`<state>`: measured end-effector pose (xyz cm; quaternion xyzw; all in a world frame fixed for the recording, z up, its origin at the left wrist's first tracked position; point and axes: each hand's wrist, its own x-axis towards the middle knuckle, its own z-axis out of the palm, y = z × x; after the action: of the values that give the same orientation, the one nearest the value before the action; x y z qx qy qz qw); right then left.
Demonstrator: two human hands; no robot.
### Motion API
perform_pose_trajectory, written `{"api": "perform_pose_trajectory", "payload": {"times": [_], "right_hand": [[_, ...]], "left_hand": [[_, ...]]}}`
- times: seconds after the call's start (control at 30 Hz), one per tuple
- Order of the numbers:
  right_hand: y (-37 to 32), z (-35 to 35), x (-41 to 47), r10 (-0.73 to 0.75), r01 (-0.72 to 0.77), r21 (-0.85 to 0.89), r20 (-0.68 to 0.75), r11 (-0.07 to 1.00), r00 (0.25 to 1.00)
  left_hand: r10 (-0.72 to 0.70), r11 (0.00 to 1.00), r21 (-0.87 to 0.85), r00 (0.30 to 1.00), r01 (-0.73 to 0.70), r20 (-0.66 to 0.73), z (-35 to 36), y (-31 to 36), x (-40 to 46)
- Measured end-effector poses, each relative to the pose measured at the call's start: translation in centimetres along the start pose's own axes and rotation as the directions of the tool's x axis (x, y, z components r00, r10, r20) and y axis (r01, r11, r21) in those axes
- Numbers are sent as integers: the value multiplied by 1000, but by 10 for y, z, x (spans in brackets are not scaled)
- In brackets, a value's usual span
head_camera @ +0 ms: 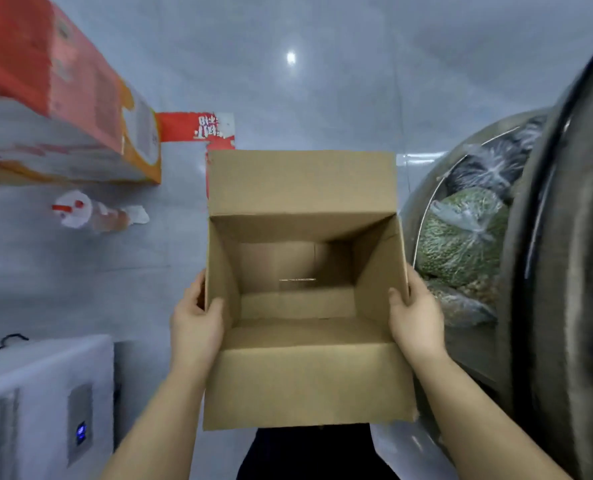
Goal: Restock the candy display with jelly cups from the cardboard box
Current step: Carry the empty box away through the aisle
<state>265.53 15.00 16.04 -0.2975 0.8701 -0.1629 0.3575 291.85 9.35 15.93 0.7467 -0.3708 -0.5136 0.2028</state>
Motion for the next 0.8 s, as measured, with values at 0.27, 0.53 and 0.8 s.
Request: {"api": "perform_pose_trajectory", "payload": {"times": [0.27, 0.53, 0.8], "right_hand": [[-189, -164, -76, -177, 198, 143, -148, 970, 973], [-278, -250, -29, -250, 287, 222, -181, 932, 951], [-351, -338, 86, -206, 270, 372, -204, 888, 957]], "left_hand": [[345, 930, -134, 939, -342, -4, -111, 234, -78], [483, 862, -157, 875, -483, -38, -102, 396, -41], [530, 837, -173, 848, -520, 20, -29, 561, 28]]}}
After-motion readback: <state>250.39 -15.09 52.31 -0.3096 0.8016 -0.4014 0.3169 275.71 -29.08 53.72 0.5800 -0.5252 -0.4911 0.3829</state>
